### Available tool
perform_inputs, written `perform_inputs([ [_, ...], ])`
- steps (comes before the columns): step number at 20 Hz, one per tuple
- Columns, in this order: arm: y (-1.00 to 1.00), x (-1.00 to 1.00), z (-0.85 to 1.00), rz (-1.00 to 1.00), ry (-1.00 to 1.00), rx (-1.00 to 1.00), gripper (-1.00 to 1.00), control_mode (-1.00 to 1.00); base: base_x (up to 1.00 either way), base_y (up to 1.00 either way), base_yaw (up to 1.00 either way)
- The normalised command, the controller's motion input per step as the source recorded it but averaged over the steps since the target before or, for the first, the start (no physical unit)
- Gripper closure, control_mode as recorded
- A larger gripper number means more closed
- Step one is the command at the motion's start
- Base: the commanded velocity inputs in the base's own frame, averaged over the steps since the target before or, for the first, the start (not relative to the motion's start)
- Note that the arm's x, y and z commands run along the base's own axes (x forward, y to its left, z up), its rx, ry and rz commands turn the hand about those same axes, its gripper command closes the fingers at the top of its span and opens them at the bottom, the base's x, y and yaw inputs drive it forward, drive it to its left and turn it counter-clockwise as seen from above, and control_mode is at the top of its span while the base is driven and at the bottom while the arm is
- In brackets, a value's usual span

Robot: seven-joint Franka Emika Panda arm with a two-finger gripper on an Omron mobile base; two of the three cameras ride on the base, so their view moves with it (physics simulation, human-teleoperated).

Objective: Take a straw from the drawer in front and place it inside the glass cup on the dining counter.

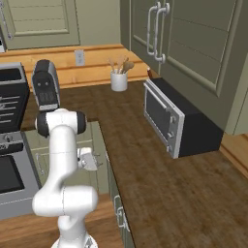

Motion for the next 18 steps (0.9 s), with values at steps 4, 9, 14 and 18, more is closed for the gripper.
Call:
perform_inputs([
  [4,-0.08,0.37,-0.27,0.0,0.0,0.0,-1.0,-1.0,0.0,0.0,0.0],
  [9,-0.02,0.36,-0.38,0.01,0.05,0.0,-1.0,-1.0,0.0,0.0,0.0],
  [14,-0.04,0.37,-0.26,0.05,0.04,0.0,-1.0,-1.0,0.0,0.0,0.0],
  [18,-0.11,0.33,-0.21,0.09,0.01,0.0,-1.0,-1.0,0.0,0.0,0.0],
])
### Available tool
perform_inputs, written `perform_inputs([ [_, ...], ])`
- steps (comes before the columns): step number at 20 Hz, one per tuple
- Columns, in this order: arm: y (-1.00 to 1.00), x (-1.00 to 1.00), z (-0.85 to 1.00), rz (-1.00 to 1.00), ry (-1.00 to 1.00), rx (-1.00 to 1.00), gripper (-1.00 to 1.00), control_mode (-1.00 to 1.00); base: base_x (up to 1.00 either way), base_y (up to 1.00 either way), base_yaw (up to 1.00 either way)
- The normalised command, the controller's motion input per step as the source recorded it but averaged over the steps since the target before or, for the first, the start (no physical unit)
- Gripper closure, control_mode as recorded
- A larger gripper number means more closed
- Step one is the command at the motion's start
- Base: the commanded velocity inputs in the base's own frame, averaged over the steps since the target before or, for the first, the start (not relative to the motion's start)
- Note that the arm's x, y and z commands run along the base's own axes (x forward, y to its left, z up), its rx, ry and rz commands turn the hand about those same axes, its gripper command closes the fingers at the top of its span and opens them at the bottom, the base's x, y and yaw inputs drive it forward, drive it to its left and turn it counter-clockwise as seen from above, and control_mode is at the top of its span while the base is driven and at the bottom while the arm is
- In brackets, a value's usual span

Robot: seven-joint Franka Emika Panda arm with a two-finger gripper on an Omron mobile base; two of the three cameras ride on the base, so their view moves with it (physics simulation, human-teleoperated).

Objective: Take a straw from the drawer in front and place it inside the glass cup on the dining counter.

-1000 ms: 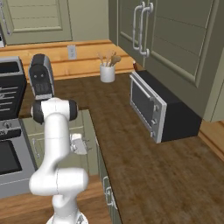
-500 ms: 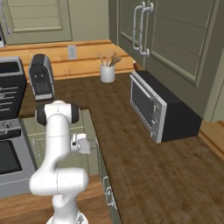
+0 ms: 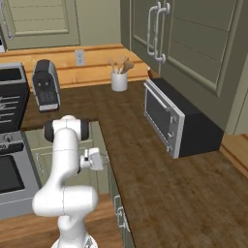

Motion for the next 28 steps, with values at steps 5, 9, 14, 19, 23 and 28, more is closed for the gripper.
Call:
perform_inputs([
  [5,-0.12,0.29,-0.24,0.1,0.02,0.0,-1.0,-1.0,0.0,0.0,0.0],
  [9,-0.18,0.12,-0.02,0.06,0.0,0.01,-1.0,-1.0,0.0,0.0,0.0],
  [14,-0.28,0.0,0.12,0.0,0.0,0.08,-1.0,-1.0,0.0,0.0,0.0],
  [19,-0.3,0.0,0.1,0.0,0.0,0.11,1.0,-1.0,0.0,0.0,0.0],
  [23,-0.05,0.0,0.03,0.01,0.02,0.1,1.0,-1.0,0.0,0.0,0.0],
  [28,0.3,-0.2,0.0,0.05,0.0,0.04,1.0,-1.0,0.0,0.0,0.0],
])
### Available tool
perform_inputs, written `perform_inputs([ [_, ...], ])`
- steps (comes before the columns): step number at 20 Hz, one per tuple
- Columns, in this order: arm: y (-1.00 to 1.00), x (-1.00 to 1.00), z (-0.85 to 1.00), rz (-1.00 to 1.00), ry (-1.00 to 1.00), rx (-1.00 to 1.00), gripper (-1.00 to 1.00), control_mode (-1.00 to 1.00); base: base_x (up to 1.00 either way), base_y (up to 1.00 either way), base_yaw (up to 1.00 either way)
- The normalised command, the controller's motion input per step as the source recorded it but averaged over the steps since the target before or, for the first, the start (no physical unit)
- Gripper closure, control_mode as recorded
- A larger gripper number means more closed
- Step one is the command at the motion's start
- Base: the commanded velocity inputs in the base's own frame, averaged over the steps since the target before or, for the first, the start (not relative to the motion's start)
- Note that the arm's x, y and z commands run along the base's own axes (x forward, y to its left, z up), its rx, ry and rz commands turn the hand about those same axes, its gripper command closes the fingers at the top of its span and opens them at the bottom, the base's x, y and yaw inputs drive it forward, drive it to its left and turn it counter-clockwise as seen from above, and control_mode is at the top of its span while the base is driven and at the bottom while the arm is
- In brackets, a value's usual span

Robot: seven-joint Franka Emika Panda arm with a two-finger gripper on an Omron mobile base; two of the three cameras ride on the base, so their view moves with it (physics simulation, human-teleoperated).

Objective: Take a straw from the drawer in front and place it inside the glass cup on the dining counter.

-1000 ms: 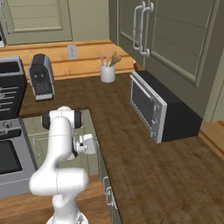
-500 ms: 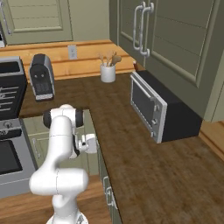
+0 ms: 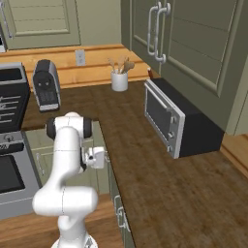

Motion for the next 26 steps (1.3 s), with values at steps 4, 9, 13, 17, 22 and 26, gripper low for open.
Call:
perform_inputs([
  [4,0.76,-0.5,0.0,0.07,0.0,0.0,1.0,-1.0,0.0,0.0,0.0],
  [9,0.96,-0.56,0.0,0.06,0.03,0.0,1.0,-1.0,0.0,0.0,0.0],
  [13,1.0,-0.58,0.0,0.05,0.1,0.0,1.0,-1.0,0.0,0.0,0.0],
  [17,1.0,-0.59,0.0,0.02,0.13,0.0,1.0,-1.0,0.0,0.0,0.0],
  [22,1.0,-0.52,0.0,0.01,0.17,0.0,1.0,-1.0,0.0,0.0,0.0],
  [26,1.0,-0.52,0.0,0.01,0.15,0.0,1.0,-1.0,0.0,0.0,0.0],
])
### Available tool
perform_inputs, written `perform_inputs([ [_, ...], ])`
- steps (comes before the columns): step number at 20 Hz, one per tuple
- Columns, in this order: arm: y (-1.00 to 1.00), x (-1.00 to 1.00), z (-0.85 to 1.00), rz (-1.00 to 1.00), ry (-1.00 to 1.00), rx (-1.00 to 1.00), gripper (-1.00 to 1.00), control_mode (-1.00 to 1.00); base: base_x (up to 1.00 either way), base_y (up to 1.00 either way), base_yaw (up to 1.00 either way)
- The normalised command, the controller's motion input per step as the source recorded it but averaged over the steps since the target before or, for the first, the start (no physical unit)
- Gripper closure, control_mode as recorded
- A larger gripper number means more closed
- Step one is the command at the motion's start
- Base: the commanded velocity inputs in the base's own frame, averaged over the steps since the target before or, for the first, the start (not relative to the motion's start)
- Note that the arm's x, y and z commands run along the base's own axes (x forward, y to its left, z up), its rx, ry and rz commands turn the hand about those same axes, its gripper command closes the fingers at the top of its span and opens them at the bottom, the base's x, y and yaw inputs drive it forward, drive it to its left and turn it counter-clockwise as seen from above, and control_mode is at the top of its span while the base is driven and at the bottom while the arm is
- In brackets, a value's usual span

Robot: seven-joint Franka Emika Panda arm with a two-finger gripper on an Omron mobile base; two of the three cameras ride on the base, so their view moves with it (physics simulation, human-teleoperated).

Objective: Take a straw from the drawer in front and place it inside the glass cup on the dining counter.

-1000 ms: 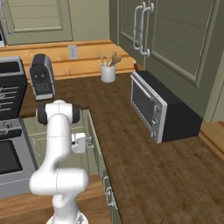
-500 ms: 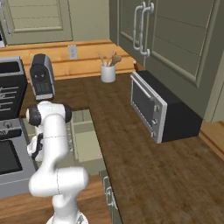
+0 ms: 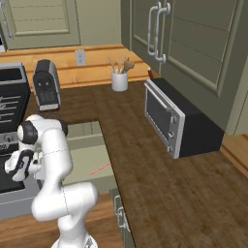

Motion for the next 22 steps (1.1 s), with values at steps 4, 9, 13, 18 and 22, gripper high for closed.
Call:
perform_inputs([
  [4,1.0,-0.47,0.02,0.01,0.11,0.0,-1.0,-1.0,0.0,0.0,0.0],
  [9,0.5,-0.5,0.48,0.0,0.0,0.02,-1.0,-1.0,0.0,0.0,0.0],
  [13,0.3,-0.49,0.71,0.0,0.1,0.16,-1.0,-1.0,0.0,0.0,0.0],
  [18,-0.02,-0.52,1.0,0.0,0.06,0.35,-1.0,-1.0,0.0,0.0,0.0],
  [22,-0.66,-0.18,1.0,-0.01,0.0,0.34,-1.0,-1.0,0.0,0.0,0.0],
])
